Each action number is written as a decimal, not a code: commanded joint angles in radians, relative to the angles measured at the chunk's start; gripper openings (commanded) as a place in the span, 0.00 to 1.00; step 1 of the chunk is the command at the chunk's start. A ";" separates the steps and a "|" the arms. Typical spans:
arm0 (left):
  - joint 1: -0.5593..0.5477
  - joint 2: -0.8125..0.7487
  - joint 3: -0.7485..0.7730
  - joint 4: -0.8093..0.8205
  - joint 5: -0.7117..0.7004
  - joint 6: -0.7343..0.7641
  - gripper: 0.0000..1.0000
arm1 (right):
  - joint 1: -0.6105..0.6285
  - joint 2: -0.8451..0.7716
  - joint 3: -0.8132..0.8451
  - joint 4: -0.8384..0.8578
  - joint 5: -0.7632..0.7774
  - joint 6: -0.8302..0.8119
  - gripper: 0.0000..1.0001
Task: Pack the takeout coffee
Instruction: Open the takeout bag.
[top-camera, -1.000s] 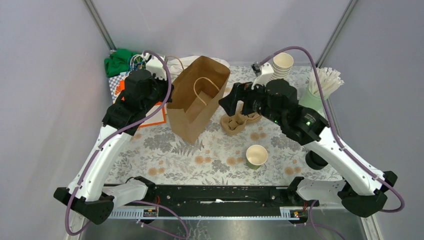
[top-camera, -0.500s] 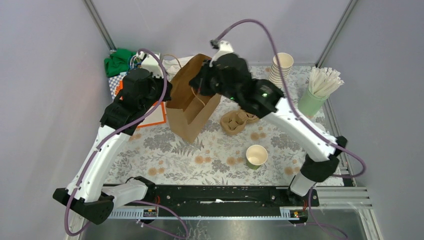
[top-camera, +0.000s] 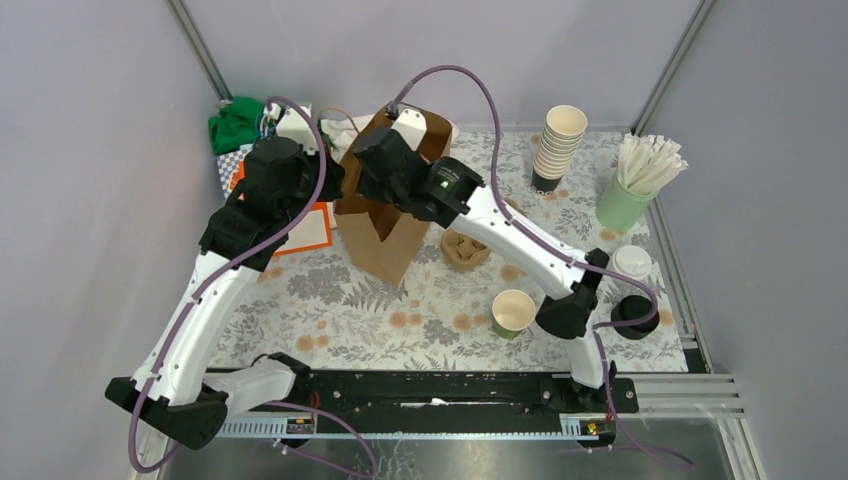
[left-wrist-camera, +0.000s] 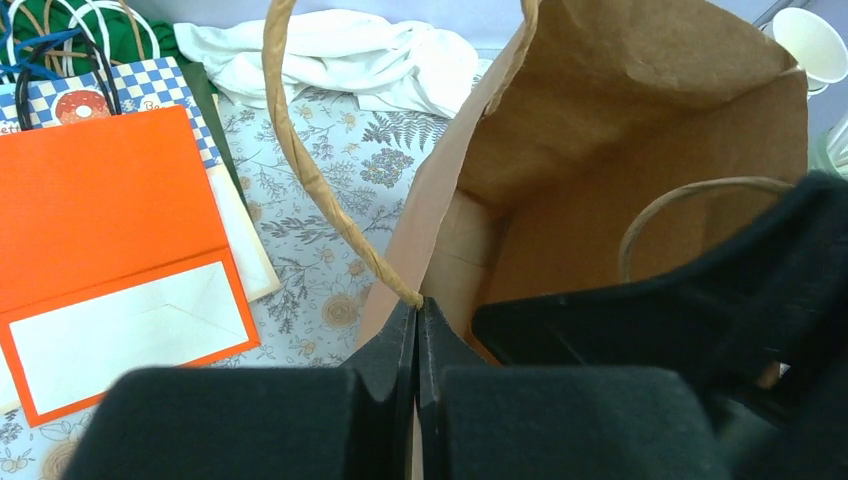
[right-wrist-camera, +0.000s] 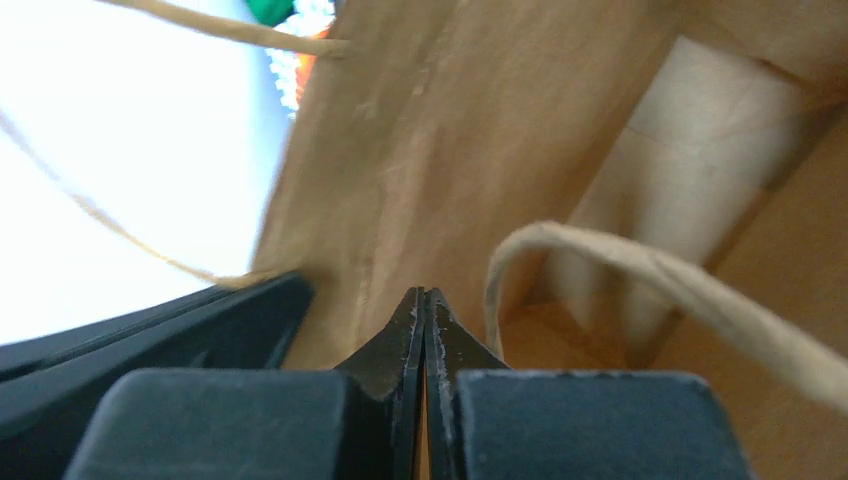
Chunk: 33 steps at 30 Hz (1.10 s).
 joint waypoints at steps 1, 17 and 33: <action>0.001 -0.029 0.018 0.069 0.002 -0.029 0.00 | 0.010 0.049 0.050 -0.104 0.161 0.029 0.00; -0.016 -0.060 -0.083 0.179 0.116 -0.172 0.00 | -0.050 0.147 -0.143 -0.247 0.042 0.146 0.00; -0.019 -0.027 -0.083 0.086 0.063 -0.236 0.02 | -0.130 -0.068 -0.663 0.422 -0.501 0.088 0.00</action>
